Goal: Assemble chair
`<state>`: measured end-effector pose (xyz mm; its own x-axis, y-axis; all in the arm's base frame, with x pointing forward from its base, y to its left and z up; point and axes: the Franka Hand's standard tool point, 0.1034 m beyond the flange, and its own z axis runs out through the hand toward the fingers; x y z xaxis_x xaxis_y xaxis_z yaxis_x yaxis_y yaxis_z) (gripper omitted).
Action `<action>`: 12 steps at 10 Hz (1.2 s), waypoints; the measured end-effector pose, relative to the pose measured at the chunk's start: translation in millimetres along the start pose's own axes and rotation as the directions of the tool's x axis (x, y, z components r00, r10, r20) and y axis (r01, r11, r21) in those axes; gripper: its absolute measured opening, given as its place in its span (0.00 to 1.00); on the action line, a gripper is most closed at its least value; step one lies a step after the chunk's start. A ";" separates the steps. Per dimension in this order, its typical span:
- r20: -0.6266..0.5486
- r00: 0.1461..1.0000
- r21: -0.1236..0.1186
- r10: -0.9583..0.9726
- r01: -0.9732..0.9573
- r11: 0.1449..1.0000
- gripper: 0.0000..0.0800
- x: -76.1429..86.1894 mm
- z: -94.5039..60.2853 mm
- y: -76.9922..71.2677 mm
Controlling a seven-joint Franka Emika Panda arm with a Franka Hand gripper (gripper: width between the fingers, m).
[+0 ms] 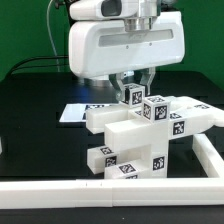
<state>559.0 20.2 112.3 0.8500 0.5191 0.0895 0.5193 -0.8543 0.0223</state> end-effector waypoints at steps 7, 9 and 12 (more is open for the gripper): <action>-0.061 0.711 0.061 0.701 -0.698 0.714 0.35 5.0 0.7 -1.7; -0.070 0.641 0.088 0.765 -0.760 0.644 0.35 6.4 0.2 0.6; -0.070 0.645 0.088 0.761 -0.755 0.649 0.72 6.5 0.7 0.0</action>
Offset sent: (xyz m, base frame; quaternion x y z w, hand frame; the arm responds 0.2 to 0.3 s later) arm -0.0105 -0.0158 -0.0110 -0.0433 0.0414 0.3649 0.9291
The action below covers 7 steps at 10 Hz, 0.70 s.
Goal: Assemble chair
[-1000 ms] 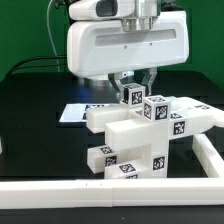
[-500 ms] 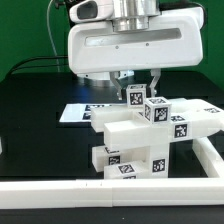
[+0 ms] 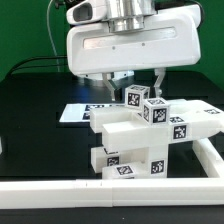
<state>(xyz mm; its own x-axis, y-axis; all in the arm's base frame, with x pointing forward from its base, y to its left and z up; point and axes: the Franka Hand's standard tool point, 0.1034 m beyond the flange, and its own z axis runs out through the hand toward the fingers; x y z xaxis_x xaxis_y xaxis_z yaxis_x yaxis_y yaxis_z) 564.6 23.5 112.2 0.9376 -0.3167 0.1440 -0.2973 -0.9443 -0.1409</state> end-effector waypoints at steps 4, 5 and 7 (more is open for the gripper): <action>0.082 0.882 -0.030 -0.463 0.467 0.884 0.81 1.1 -7.3 -16.3; 0.090 0.821 -0.034 -0.564 0.568 0.822 0.81 -0.4 -6.9 -16.9; 0.035 0.806 -0.019 -0.591 0.592 0.806 0.81 1.9 -8.8 -0.1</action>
Offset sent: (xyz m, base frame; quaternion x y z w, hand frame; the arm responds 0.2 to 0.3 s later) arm 0.0026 0.0138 0.0098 -0.0659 -0.0803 -0.4094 0.9064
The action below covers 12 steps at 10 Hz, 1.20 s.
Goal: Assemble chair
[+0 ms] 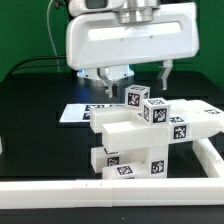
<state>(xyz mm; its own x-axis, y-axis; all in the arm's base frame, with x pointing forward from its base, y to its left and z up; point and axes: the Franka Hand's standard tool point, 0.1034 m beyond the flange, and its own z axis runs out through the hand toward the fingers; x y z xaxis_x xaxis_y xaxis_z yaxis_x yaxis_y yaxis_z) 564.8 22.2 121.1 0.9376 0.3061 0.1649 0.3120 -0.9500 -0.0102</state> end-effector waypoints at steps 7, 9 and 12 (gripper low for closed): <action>0.065 0.821 0.010 -0.567 0.567 0.823 0.81 -2.0 7.0 -10.1; 0.066 0.829 0.009 -0.555 0.555 0.832 0.50 -2.4 7.4 -9.9; 0.065 0.915 -0.003 -0.399 0.400 0.917 0.35 -2.1 7.7 -9.7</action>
Offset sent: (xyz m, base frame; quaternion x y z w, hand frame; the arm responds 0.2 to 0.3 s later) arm 0.0003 0.0118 -0.0039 -0.0301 -0.0296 -0.2444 0.9688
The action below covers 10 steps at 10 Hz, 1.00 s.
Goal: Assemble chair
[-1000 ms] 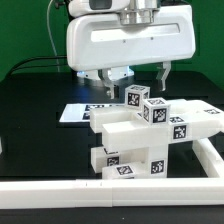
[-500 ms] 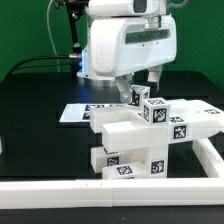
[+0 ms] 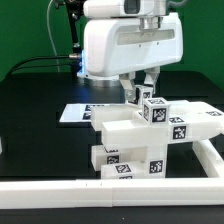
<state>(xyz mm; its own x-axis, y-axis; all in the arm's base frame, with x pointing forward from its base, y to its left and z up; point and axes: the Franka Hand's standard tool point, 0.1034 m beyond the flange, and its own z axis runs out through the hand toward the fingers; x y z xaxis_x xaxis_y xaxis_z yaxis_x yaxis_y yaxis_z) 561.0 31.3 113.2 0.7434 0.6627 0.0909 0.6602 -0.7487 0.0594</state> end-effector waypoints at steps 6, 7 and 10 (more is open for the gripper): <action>-0.091 0.771 0.027 0.631 -0.631 0.775 0.35 3.6 0.5 7.2; -0.093 0.729 0.035 0.678 -0.678 0.734 0.35 5.9 0.3 5.3; -0.083 0.609 0.072 0.789 -0.786 0.614 0.35 6.8 1.0 3.9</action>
Offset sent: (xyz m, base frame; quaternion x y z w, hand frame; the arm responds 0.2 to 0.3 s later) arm -0.0032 -0.0179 -0.0012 -0.0397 0.0211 0.2331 0.9714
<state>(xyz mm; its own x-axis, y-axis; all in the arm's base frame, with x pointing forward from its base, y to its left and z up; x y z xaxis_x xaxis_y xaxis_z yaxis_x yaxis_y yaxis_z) 568.7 32.9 113.1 0.9647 -0.1880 0.1844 -0.1705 -0.9795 -0.1068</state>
